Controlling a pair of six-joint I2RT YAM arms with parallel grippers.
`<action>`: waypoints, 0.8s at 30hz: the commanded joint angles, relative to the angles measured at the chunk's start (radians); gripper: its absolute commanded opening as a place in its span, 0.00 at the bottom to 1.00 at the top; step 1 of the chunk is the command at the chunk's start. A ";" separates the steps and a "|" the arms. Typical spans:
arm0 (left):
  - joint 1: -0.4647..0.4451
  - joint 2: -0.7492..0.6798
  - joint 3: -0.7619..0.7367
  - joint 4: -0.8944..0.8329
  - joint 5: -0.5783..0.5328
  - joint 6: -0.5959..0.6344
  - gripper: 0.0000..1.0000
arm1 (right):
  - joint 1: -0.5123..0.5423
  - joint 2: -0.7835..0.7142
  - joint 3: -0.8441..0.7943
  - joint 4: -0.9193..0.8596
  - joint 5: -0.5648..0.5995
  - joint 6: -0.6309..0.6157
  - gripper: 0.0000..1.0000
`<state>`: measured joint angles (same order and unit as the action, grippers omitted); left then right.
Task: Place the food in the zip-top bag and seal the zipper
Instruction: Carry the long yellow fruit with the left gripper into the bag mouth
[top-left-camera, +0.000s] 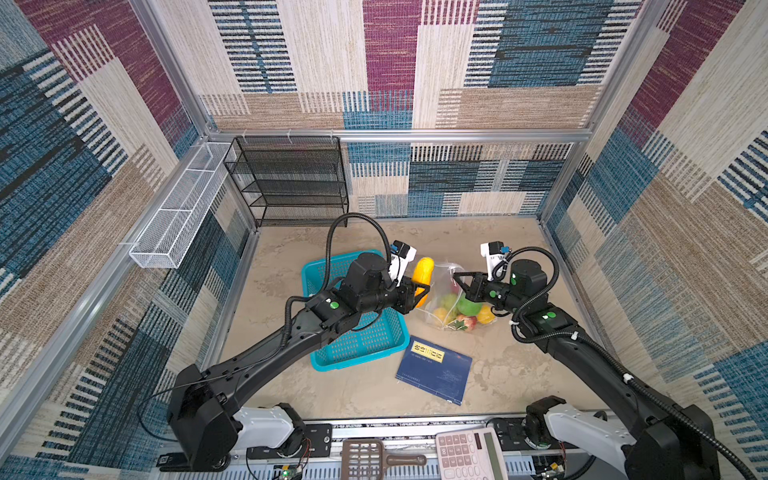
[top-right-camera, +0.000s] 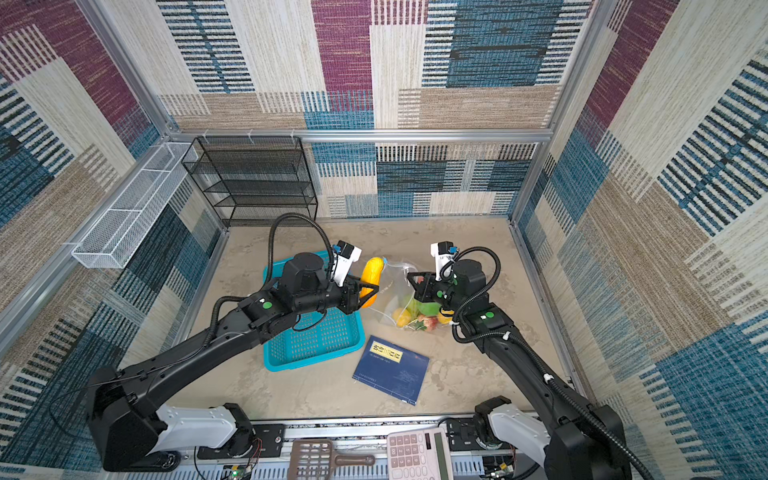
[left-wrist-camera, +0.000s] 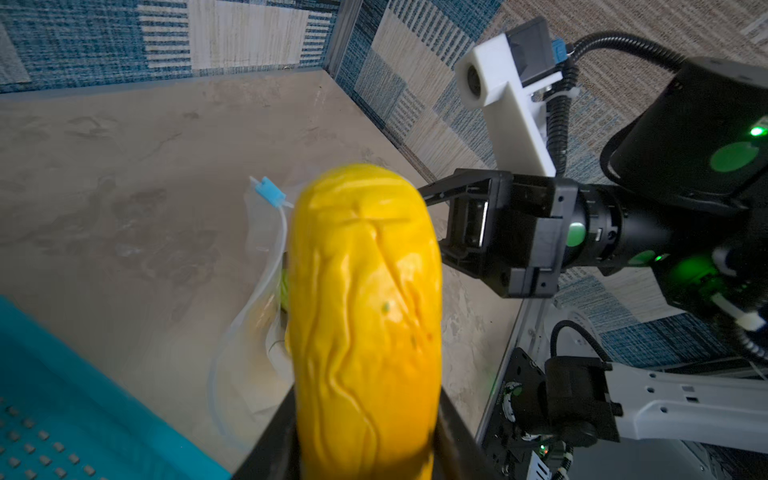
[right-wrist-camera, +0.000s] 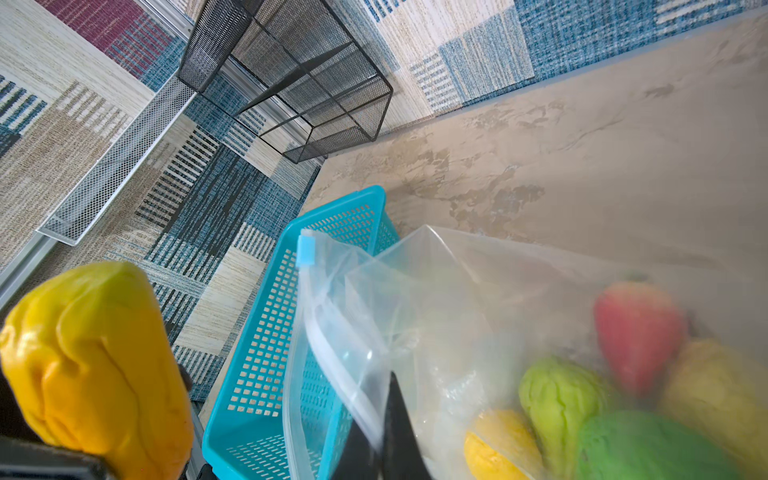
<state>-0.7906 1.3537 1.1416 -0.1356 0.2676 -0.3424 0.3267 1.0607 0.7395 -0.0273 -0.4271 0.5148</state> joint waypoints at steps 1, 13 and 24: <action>-0.016 0.059 0.042 0.036 0.019 0.078 0.35 | 0.000 -0.011 0.003 0.026 -0.009 0.009 0.00; -0.051 0.201 0.058 0.036 -0.103 0.102 0.35 | 0.000 -0.036 -0.002 0.020 -0.007 0.015 0.00; -0.056 0.226 0.066 -0.009 -0.153 0.099 0.35 | 0.001 -0.038 -0.001 0.027 -0.016 0.022 0.00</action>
<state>-0.8463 1.5711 1.1896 -0.1402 0.1562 -0.2588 0.3267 1.0279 0.7391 -0.0273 -0.4343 0.5266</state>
